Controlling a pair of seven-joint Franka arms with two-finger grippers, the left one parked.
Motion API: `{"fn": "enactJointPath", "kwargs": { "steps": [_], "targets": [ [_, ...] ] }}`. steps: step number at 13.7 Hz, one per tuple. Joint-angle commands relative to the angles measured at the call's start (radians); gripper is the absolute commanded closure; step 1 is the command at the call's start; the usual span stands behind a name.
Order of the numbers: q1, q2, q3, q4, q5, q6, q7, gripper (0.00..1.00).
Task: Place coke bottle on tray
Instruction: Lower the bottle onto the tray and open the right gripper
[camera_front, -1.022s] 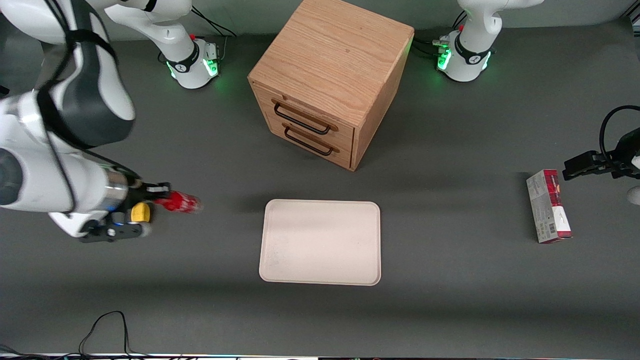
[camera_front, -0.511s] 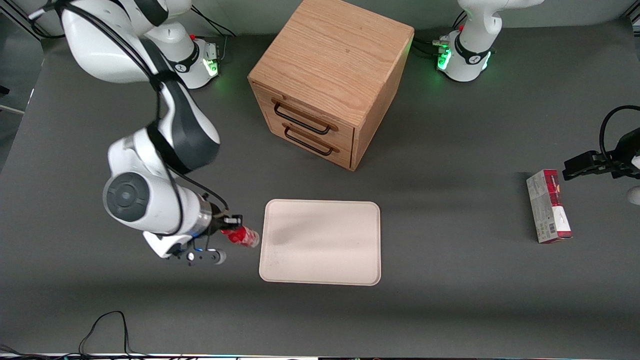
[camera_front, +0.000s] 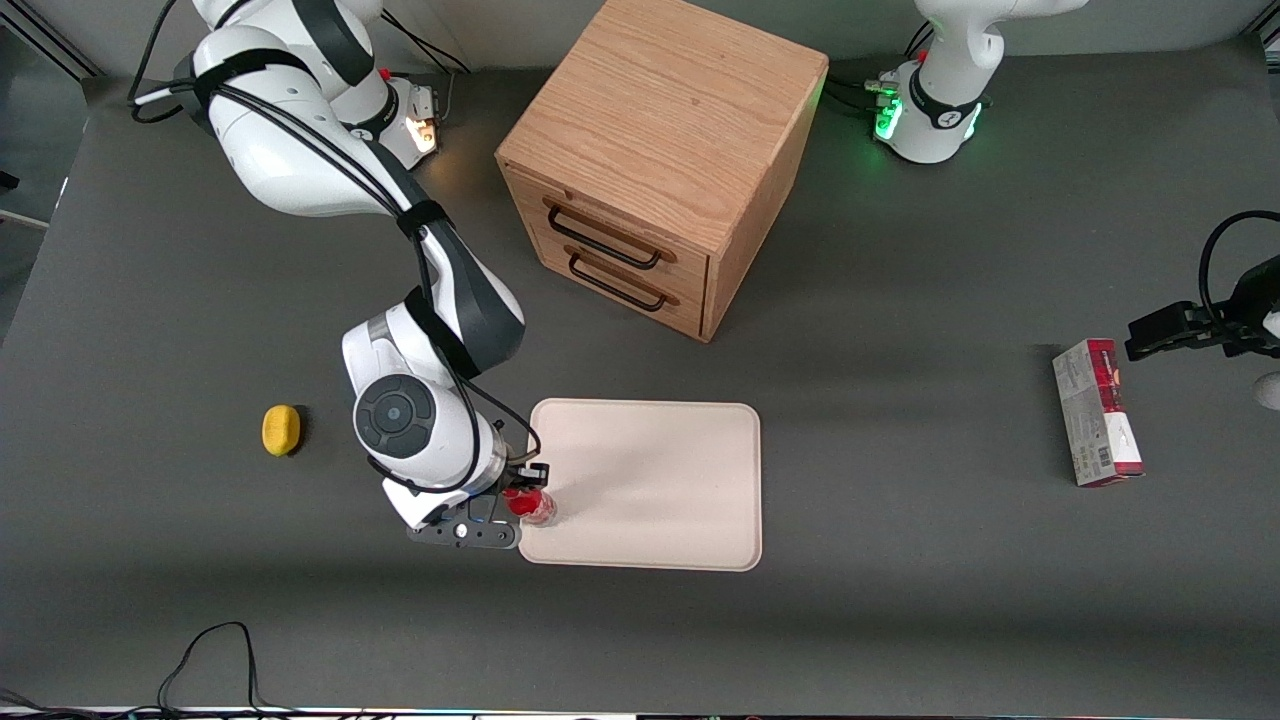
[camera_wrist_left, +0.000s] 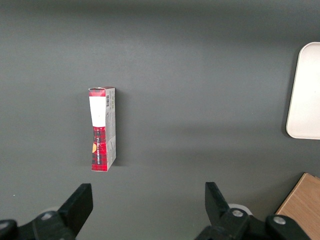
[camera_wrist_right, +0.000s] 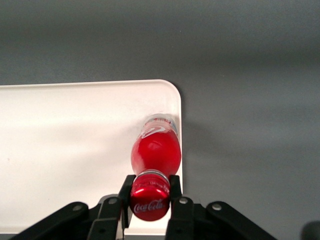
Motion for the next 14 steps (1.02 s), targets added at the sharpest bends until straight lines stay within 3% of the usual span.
{"fn": "enactJointPath", "kwargs": {
  "steps": [1, 7, 8, 9, 14],
  "targets": [
    [0.006, 0.019, 0.001, 0.044, -0.030, 0.003, 0.032, 1.00],
    [0.005, 0.027, 0.002, 0.044, -0.028, 0.016, 0.032, 1.00],
    [0.005, 0.027, 0.002, 0.044, -0.028, 0.016, 0.032, 0.44],
    [0.006, 0.027, 0.002, 0.043, -0.028, 0.022, 0.035, 0.01],
    [0.006, 0.027, 0.002, 0.041, -0.028, 0.023, 0.063, 0.00]
  ]
}}
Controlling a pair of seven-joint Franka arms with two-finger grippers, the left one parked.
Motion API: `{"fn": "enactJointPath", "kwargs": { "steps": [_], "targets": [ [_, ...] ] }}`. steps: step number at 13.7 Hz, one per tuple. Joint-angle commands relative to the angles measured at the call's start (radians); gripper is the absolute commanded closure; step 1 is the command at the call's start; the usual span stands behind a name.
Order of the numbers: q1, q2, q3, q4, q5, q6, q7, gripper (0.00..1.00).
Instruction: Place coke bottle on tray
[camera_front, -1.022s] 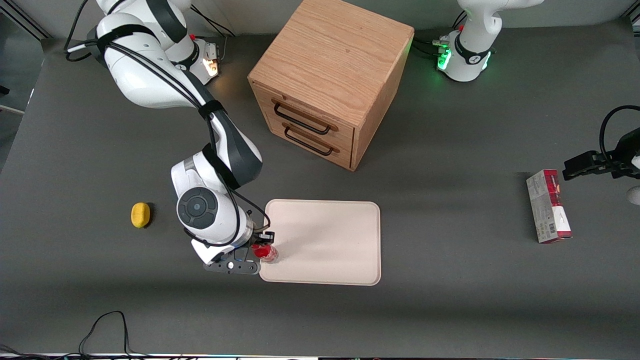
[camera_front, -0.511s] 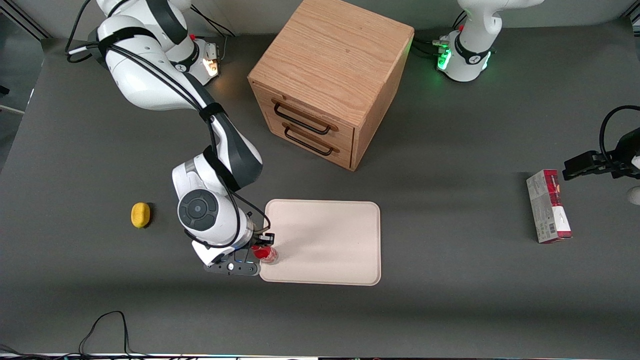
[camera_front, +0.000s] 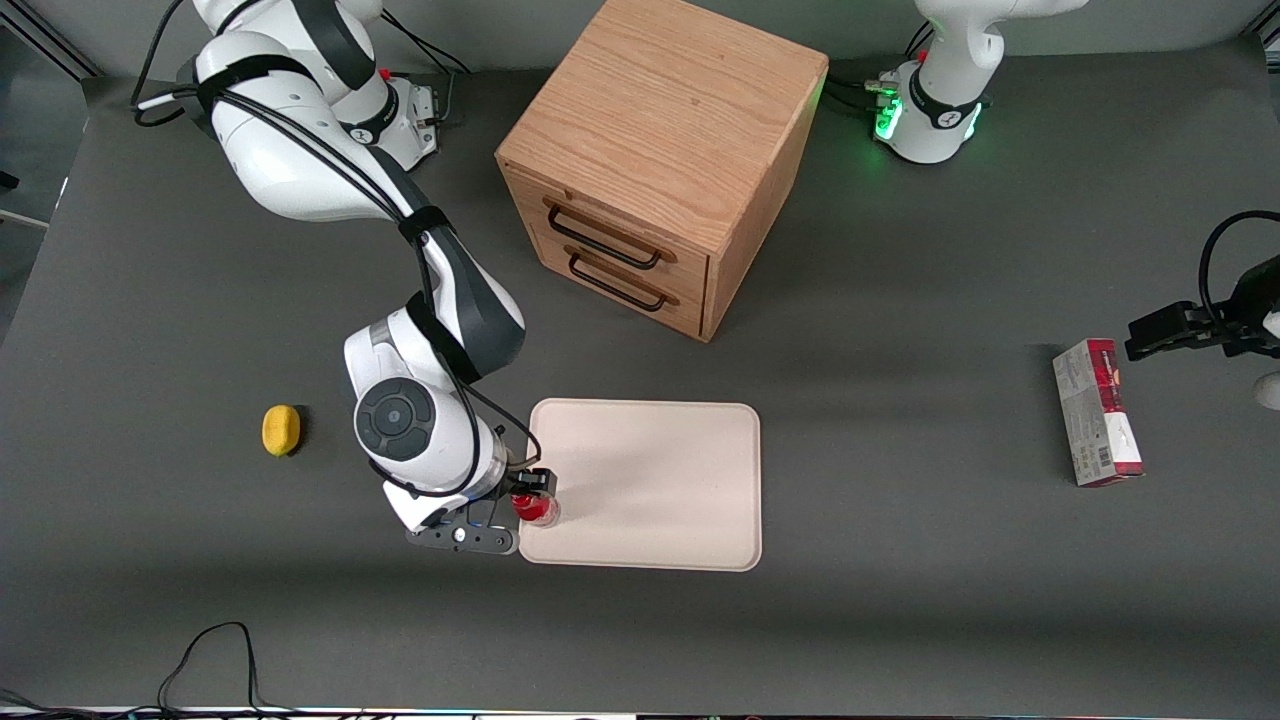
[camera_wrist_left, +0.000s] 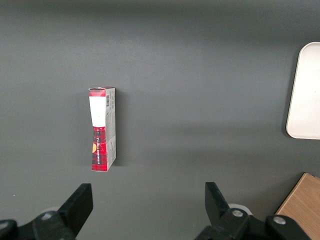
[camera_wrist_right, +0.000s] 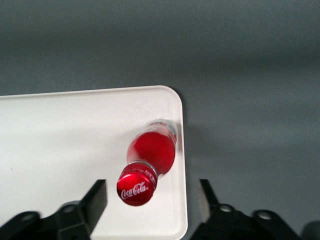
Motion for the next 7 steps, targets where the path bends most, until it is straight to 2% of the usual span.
{"fn": "enactJointPath", "kwargs": {
  "steps": [1, 7],
  "targets": [
    [0.007, 0.018, 0.004, 0.033, -0.028, 0.001, 0.036, 0.00],
    [-0.004, -0.020, 0.002, 0.027, -0.031, -0.045, -0.014, 0.00]
  ]
}}
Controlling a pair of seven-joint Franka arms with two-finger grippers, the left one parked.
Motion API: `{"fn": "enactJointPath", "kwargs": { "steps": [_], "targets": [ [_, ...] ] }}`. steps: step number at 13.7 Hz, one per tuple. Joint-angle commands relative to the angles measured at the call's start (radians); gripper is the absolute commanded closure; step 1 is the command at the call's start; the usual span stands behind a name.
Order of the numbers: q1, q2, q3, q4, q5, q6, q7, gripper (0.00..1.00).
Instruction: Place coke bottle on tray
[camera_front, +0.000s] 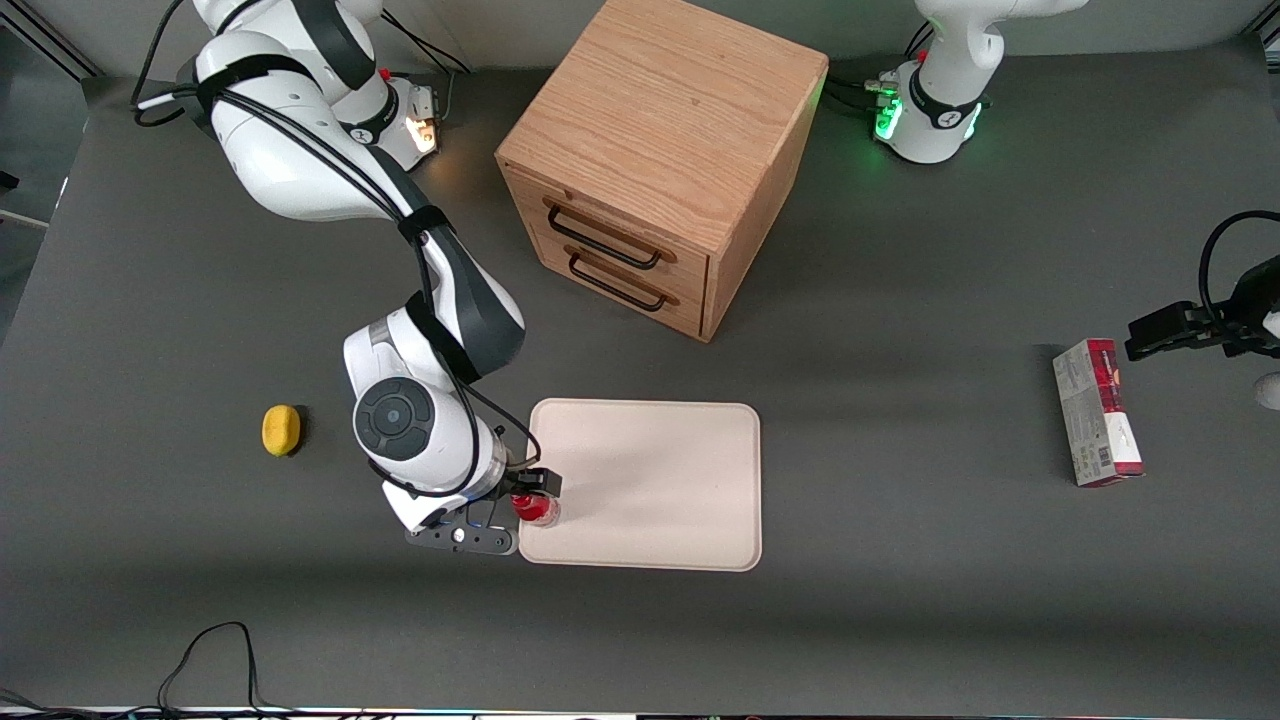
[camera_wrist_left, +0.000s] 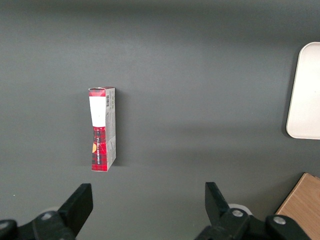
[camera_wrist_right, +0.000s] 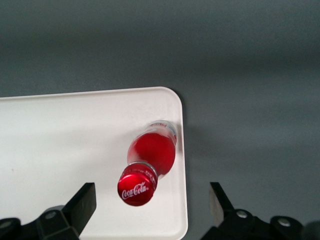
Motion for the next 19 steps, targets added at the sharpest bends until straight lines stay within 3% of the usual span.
{"fn": "enactJointPath", "kwargs": {
  "steps": [1, 3, 5, 8, 11, 13, 19],
  "targets": [
    [-0.013, -0.053, 0.001, 0.007, -0.021, -0.101, -0.077, 0.00],
    [-0.097, -0.163, 0.007, -0.086, -0.004, -0.175, -0.172, 0.00],
    [-0.161, -0.340, -0.001, -0.271, 0.059, -0.177, -0.300, 0.00],
    [-0.261, -0.642, -0.004, -0.607, 0.068, -0.157, -0.447, 0.00],
    [-0.291, -0.851, -0.046, -0.791, 0.115, -0.176, -0.530, 0.00],
    [-0.287, -0.945, -0.099, -0.835, 0.157, -0.227, -0.582, 0.00],
    [-0.292, -0.984, -0.180, -0.790, 0.163, -0.353, -0.661, 0.00]
  ]
}}
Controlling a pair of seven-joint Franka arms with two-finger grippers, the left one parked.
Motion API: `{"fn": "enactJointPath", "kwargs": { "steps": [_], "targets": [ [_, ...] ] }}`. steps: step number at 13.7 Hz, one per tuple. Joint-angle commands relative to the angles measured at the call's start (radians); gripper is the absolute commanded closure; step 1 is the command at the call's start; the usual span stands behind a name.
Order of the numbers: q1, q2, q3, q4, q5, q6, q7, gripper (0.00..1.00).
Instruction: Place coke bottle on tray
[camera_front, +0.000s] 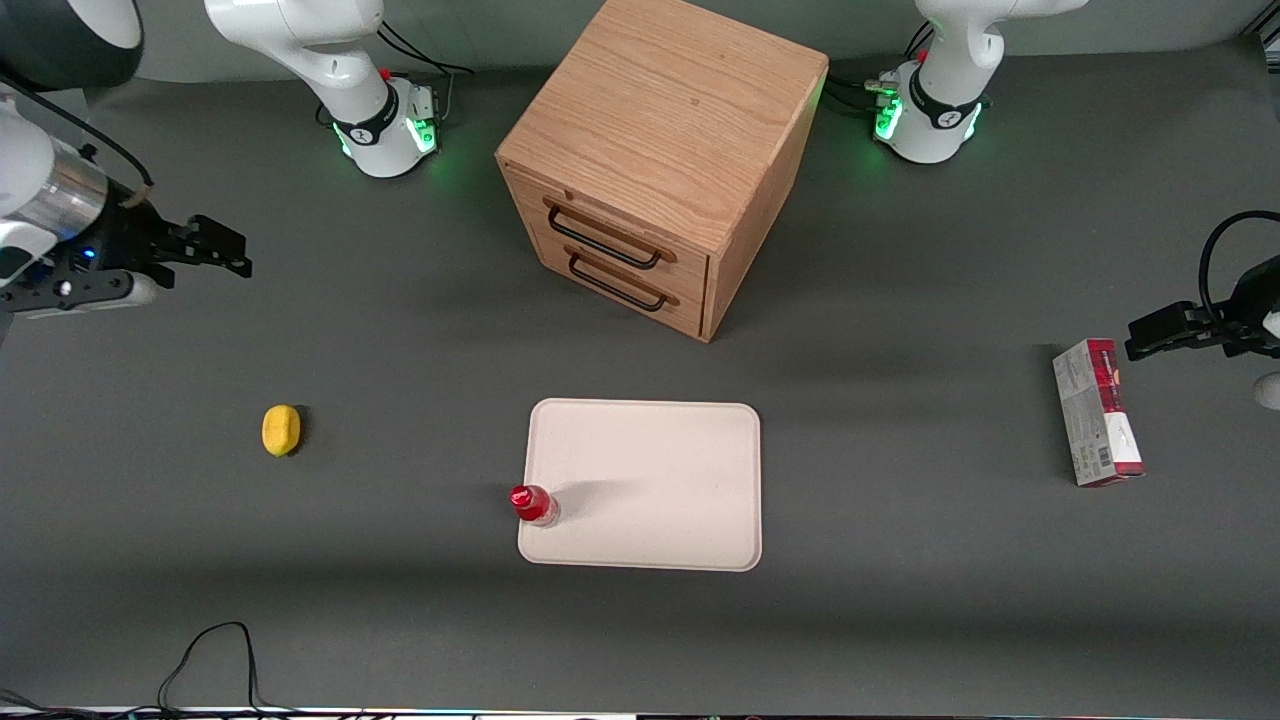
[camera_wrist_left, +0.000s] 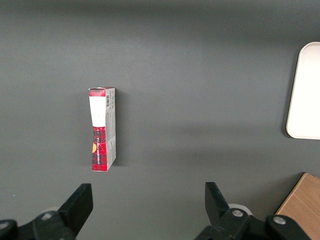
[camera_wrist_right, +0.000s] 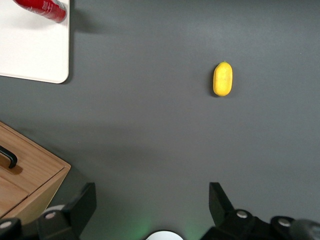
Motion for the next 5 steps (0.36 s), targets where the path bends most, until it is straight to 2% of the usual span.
{"fn": "enactJointPath", "kwargs": {
  "steps": [1, 3, 5],
  "targets": [
    [0.028, 0.007, -0.017, 0.024, 0.023, -0.031, -0.024, 0.00],
    [0.131, 0.022, -0.123, 0.038, 0.024, -0.031, -0.015, 0.00],
    [0.154, 0.019, -0.157, 0.042, 0.026, -0.035, -0.024, 0.00]
  ]
}}
